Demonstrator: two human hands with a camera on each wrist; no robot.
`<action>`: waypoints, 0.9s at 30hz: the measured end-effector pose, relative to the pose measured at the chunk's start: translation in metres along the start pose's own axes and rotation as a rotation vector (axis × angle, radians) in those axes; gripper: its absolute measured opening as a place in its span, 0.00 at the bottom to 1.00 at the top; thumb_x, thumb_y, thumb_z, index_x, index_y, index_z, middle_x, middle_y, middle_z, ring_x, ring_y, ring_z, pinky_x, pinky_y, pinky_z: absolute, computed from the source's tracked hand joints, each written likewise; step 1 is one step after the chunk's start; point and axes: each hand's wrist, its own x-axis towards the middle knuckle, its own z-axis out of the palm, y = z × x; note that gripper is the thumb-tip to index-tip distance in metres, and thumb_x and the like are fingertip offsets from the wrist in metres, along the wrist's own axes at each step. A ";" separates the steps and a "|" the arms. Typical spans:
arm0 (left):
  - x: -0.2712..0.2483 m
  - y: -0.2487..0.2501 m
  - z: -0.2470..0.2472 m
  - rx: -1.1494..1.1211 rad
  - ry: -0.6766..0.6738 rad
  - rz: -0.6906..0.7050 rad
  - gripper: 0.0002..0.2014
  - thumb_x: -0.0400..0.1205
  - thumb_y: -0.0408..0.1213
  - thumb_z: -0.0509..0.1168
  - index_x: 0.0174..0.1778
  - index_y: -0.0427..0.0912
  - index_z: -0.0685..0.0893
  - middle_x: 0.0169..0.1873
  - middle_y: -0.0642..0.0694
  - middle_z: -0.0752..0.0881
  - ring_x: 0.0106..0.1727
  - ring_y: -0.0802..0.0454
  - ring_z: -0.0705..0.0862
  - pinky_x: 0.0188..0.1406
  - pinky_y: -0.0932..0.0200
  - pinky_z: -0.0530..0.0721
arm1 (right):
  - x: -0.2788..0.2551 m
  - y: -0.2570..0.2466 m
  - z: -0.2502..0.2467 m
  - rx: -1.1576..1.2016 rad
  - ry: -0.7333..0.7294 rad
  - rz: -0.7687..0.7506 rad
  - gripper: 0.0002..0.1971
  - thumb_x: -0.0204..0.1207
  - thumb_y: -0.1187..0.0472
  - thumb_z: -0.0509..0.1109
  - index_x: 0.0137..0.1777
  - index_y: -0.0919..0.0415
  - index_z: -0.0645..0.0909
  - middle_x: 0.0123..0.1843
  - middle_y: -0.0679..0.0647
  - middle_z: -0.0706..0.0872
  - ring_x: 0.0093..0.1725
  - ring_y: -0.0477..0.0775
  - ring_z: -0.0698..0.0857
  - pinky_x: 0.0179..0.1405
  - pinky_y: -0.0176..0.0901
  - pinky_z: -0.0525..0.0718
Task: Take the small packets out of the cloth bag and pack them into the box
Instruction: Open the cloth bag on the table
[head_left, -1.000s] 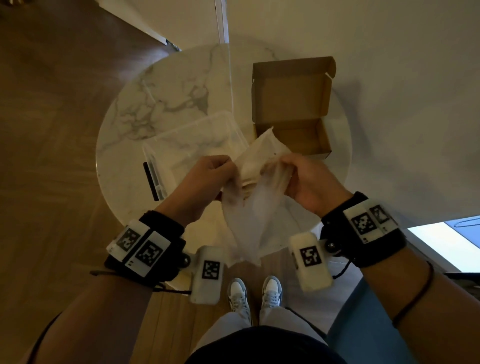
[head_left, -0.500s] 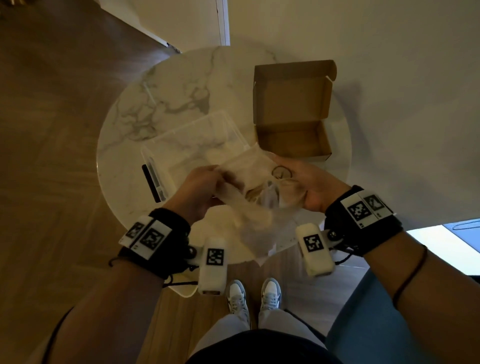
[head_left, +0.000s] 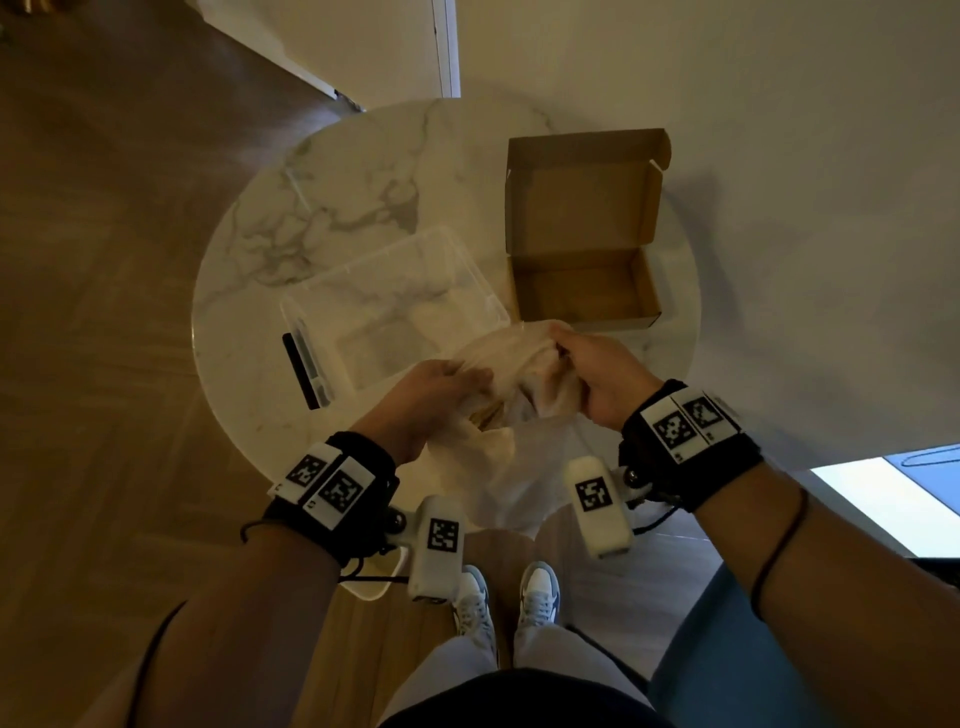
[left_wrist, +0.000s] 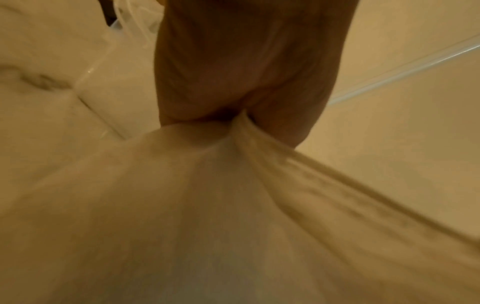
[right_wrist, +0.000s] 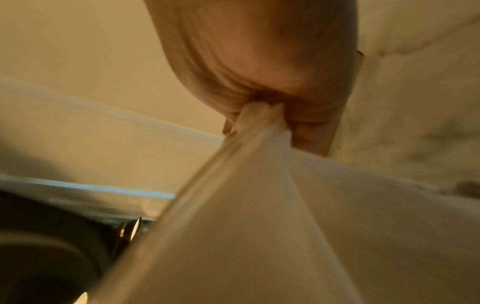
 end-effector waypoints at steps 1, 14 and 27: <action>0.002 -0.003 -0.001 0.024 0.028 -0.007 0.11 0.83 0.41 0.66 0.42 0.38 0.88 0.36 0.44 0.88 0.33 0.54 0.86 0.32 0.63 0.82 | 0.005 0.003 0.001 0.072 -0.025 0.071 0.12 0.81 0.52 0.66 0.51 0.61 0.84 0.45 0.57 0.89 0.43 0.54 0.87 0.41 0.44 0.87; 0.009 -0.022 0.011 0.745 -0.026 0.243 0.09 0.83 0.40 0.64 0.49 0.37 0.83 0.46 0.43 0.86 0.49 0.43 0.84 0.46 0.50 0.80 | 0.002 0.022 -0.007 -0.910 -0.037 -0.504 0.11 0.81 0.59 0.62 0.54 0.63 0.83 0.53 0.61 0.88 0.53 0.61 0.85 0.58 0.59 0.82; 0.014 -0.026 0.001 0.392 0.187 0.102 0.19 0.80 0.56 0.62 0.50 0.42 0.83 0.44 0.45 0.86 0.45 0.46 0.84 0.47 0.48 0.81 | 0.014 0.023 0.003 -0.202 -0.014 -0.013 0.23 0.73 0.43 0.72 0.62 0.57 0.80 0.58 0.58 0.87 0.58 0.60 0.85 0.54 0.55 0.85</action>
